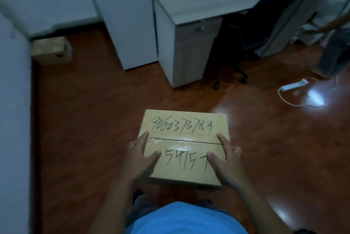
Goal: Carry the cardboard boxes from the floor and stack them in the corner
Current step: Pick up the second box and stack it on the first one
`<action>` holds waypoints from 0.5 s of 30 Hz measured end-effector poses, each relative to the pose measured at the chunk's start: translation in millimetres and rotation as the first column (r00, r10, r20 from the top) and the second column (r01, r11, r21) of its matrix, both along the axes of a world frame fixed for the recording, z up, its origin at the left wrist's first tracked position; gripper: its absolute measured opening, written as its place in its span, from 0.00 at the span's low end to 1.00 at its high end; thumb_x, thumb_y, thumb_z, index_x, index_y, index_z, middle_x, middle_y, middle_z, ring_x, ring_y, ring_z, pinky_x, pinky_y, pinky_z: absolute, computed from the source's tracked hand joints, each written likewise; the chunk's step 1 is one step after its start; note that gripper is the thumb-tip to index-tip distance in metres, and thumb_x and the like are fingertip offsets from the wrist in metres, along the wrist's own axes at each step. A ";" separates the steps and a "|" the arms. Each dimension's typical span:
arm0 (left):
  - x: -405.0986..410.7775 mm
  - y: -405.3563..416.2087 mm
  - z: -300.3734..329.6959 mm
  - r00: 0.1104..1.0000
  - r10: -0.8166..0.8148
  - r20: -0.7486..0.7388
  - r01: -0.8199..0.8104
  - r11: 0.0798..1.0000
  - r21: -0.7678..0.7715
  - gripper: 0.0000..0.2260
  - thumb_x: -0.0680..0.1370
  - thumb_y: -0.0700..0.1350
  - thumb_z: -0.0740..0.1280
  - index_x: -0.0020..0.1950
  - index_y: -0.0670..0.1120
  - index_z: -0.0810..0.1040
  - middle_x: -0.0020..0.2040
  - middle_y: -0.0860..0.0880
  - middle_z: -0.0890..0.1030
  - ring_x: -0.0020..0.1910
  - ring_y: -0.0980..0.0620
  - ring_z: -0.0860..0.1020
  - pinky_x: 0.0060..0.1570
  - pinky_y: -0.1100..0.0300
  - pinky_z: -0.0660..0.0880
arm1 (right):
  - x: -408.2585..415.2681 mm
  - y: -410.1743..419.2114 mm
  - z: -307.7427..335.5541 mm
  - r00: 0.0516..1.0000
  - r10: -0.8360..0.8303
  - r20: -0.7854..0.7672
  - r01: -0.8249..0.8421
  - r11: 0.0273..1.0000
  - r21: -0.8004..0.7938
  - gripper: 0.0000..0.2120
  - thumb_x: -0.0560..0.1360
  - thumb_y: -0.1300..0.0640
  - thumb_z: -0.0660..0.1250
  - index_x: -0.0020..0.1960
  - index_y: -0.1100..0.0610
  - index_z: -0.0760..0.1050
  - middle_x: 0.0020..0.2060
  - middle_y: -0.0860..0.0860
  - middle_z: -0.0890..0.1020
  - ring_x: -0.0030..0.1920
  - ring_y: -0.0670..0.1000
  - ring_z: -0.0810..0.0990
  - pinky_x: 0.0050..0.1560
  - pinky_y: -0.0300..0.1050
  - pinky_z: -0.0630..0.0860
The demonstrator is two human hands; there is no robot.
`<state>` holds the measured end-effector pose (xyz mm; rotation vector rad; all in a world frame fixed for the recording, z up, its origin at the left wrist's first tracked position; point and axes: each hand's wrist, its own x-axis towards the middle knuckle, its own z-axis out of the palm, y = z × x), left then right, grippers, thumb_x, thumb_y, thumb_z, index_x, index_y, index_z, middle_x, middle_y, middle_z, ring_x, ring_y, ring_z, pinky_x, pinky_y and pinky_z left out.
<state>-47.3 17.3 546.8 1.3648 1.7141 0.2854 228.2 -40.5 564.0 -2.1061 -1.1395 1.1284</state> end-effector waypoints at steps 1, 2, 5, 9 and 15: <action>-28.9 -2.7 -1.2 0.999 0.049 -0.010 -0.049 0.999 -0.010 0.39 0.74 0.60 0.69 0.79 0.61 0.52 0.73 0.47 0.62 0.69 0.45 0.69 0.64 0.48 0.69 | -28.2 13.6 3.5 0.999 0.046 -0.002 -0.046 0.999 0.003 0.31 0.75 0.45 0.68 0.74 0.36 0.59 0.58 0.50 0.62 0.54 0.49 0.71 0.55 0.46 0.72; -69.9 -7.9 0.2 0.992 0.126 -0.022 -0.126 0.992 -0.019 0.40 0.74 0.60 0.69 0.80 0.59 0.50 0.73 0.47 0.62 0.69 0.45 0.69 0.65 0.48 0.68 | -68.1 29.5 3.3 0.994 0.110 0.001 -0.110 0.994 0.001 0.30 0.75 0.44 0.67 0.74 0.35 0.59 0.58 0.50 0.62 0.54 0.50 0.71 0.54 0.46 0.72; -133.0 -14.0 10.8 0.955 0.287 -0.072 -0.288 0.958 -0.008 0.41 0.75 0.59 0.67 0.80 0.57 0.46 0.74 0.45 0.60 0.69 0.44 0.69 0.66 0.46 0.68 | -140.6 54.6 7.9 0.977 0.213 -0.022 -0.212 0.977 0.017 0.31 0.75 0.43 0.67 0.74 0.34 0.57 0.59 0.47 0.61 0.59 0.52 0.71 0.58 0.51 0.75; -234.8 -10.4 25.7 0.881 0.461 -0.110 -0.458 0.888 0.050 0.40 0.76 0.60 0.66 0.80 0.56 0.46 0.75 0.45 0.60 0.70 0.42 0.68 0.65 0.46 0.69 | -249.4 87.5 14.3 0.921 0.387 -0.050 -0.386 0.922 0.031 0.34 0.73 0.40 0.67 0.74 0.31 0.53 0.61 0.46 0.60 0.61 0.52 0.68 0.63 0.55 0.74; -322.6 25.4 15.9 0.822 0.559 -0.103 -0.549 0.828 0.113 0.34 0.78 0.59 0.64 0.80 0.56 0.52 0.73 0.46 0.64 0.66 0.47 0.70 0.54 0.55 0.68 | -340.1 161.7 13.1 0.879 0.477 -0.014 -0.476 0.878 0.054 0.33 0.73 0.42 0.68 0.73 0.32 0.57 0.61 0.47 0.61 0.62 0.52 0.69 0.64 0.54 0.73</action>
